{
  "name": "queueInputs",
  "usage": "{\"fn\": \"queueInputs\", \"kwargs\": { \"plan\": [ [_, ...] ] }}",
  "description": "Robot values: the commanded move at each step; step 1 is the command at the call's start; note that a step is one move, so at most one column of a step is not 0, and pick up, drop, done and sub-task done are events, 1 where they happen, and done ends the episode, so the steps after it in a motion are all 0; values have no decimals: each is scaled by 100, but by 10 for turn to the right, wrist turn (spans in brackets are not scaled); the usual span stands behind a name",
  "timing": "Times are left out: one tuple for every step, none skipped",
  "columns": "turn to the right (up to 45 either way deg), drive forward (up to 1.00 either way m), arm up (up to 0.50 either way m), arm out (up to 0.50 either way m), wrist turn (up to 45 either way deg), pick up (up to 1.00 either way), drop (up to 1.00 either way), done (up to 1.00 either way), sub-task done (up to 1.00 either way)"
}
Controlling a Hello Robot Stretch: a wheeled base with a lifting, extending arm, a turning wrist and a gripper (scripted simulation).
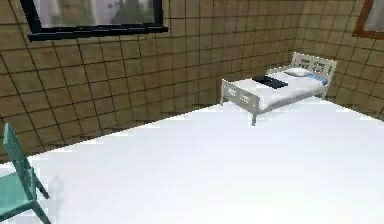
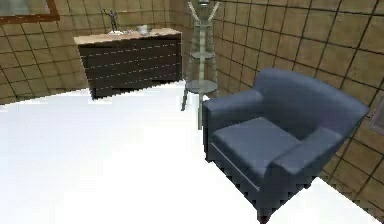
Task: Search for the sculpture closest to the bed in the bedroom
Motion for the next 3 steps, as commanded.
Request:
{"fn": "queueInputs", "kwargs": {
  "plan": [
    [330,0,0,0,0,0,0,0,0],
    [0,100,0,0,0,0,0,0,0],
    [0,65,0,0,0,0,0,0,0]
  ]
}}
